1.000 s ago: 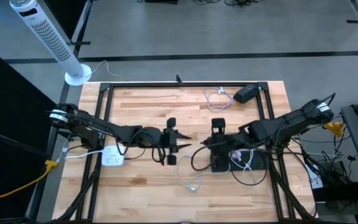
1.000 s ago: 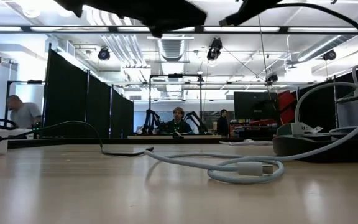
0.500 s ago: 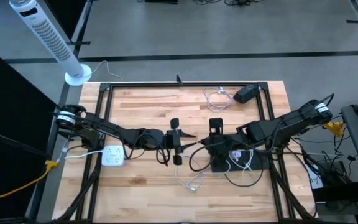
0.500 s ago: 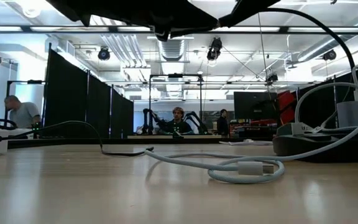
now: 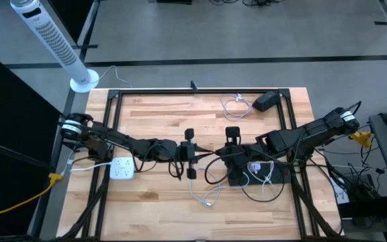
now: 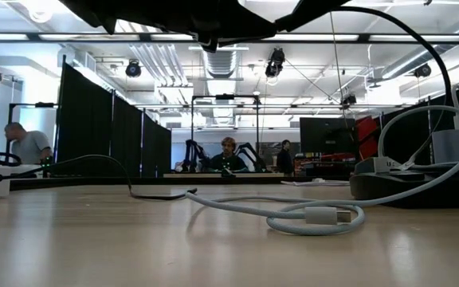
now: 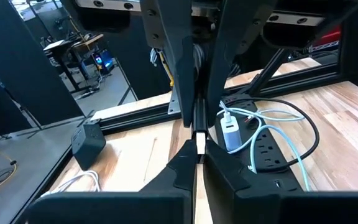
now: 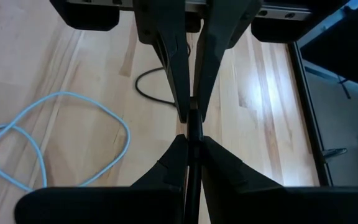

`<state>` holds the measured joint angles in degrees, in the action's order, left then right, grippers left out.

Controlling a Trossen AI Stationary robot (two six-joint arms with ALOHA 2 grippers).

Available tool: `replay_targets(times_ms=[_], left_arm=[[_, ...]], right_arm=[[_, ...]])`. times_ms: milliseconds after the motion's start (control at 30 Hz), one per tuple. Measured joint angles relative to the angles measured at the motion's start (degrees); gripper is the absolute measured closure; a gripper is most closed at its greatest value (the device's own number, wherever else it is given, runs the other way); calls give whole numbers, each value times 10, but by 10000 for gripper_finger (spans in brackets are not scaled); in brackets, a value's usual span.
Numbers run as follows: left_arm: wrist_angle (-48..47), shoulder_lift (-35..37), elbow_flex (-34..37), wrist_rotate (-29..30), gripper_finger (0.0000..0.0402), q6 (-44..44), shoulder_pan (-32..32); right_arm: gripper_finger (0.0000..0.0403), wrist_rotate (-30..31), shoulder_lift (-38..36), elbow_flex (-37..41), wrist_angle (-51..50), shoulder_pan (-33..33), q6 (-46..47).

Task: Insert USB
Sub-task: Insert the black charger cable into the bottom black outlet extension

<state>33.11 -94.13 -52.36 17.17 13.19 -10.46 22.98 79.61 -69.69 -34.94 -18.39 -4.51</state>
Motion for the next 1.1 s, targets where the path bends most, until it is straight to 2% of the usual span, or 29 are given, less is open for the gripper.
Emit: replay_targets(times_ms=[300, 533, 667, 800, 1100], left_arm=[[-1, 0, 0, 1, 396, 13, 0], [7, 0, 0, 11, 397, 21, -2], [12, 0, 0, 36, 397, 37, -10], [31, 0, 0, 45, 397, 58, -20], [77, 0, 0, 88, 398, 113, -51]], right_arm=[[383, -4, 0, 1, 10, 0, -34], [290, -13, -1, 1, 31, -1, -40], [268, -12, -1, 1, 32, -1, -43], [283, -8, -10, 2, 42, -1, -57], [345, -9, -34, 16, 68, -1, -87]])
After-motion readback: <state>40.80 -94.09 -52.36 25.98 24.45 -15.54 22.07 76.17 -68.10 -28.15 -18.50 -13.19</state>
